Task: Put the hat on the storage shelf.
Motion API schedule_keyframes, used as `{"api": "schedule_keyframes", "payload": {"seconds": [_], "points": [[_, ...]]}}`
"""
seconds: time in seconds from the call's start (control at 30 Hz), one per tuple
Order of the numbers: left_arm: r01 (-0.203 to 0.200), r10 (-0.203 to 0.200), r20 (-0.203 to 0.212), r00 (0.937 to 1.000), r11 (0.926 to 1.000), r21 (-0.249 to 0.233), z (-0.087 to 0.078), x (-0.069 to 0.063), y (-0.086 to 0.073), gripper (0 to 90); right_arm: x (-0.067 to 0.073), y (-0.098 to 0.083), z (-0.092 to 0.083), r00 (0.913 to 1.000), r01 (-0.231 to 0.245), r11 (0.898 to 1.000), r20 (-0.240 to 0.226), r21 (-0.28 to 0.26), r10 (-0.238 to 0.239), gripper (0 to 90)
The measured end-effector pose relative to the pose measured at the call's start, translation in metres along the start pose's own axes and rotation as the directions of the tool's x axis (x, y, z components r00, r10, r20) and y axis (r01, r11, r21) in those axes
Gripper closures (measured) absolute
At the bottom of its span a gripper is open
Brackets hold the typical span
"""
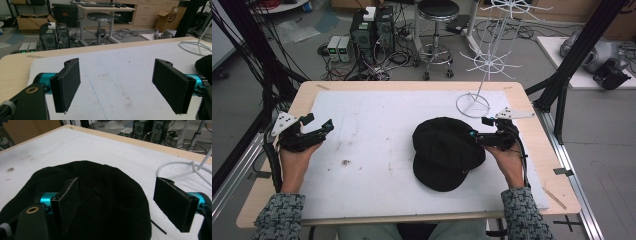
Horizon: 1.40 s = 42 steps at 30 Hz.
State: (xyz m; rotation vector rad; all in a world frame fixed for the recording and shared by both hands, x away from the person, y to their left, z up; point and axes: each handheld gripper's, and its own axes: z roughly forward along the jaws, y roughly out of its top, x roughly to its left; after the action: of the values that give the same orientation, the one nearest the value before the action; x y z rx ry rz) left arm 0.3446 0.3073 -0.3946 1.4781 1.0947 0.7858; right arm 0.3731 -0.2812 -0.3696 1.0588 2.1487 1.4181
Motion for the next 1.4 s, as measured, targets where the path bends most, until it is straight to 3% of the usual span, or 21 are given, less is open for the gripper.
{"api": "schedule_keyframes", "payload": {"seconds": [0.23,0.47,0.57,0.73,0.87,0.97,1.03,1.17,1.23,1.4], "points": [[0.006,-0.006,-0.003,1.0000,1.0000,-0.005,0.000,0.001,0.001,22.8,0.006,0.000,0.002,0.9992,0.030,0.999,-0.026,0.028,-0.030,21.0],[0.011,-0.011,-0.004,0.9999,0.9999,-0.005,0.001,0.001,0.000,22.8,0.006,0.000,0.001,0.9988,0.025,1.000,-0.043,0.014,-0.025,20.9],[0.013,-0.013,-0.002,0.9999,0.9999,-0.008,0.002,0.001,0.000,22.8,0.009,0.000,0.003,0.9963,0.017,1.000,-0.085,0.012,-0.016,20.9],[0.012,-0.012,-0.001,0.9999,0.9999,-0.009,0.002,0.002,0.001,22.8,0.018,-0.001,0.011,0.9854,0.062,0.998,-0.160,0.023,-0.057,21.0],[0.016,-0.016,-0.005,0.9999,0.9998,-0.009,0.002,0.002,0.001,22.8,0.025,-0.003,0.020,0.9704,0.077,0.996,-0.233,0.051,-0.063,21.5],[0.015,-0.015,-0.001,0.9999,0.9998,-0.014,0.002,0.001,0.001,22.8,0.031,-0.005,0.027,0.9630,0.114,0.990,-0.254,0.078,-0.091,23.7],[0.012,-0.012,-0.001,0.9999,0.9999,-0.008,0.002,0.002,0.000,22.8,0.034,-0.006,0.032,0.9585,0.116,0.988,-0.272,0.099,-0.085,24.8],[0.013,-0.014,-0.001,0.9999,0.9999,-0.003,0.003,0.002,0.000,22.8,0.034,-0.010,0.042,0.9497,0.099,0.982,-0.310,0.160,-0.046,31.2],[0.013,-0.013,0.000,0.9999,0.9999,-0.011,0.003,0.002,0.000,22.8,0.035,-0.011,0.045,0.9526,0.110,0.977,-0.300,0.186,-0.050,35.6],[0.012,-0.012,-0.001,0.9999,0.9999,-0.007,0.003,0.002,0.000,22.8,0.038,-0.010,0.042,0.9495,0.147,0.976,-0.299,0.159,-0.094,59.7]]}}
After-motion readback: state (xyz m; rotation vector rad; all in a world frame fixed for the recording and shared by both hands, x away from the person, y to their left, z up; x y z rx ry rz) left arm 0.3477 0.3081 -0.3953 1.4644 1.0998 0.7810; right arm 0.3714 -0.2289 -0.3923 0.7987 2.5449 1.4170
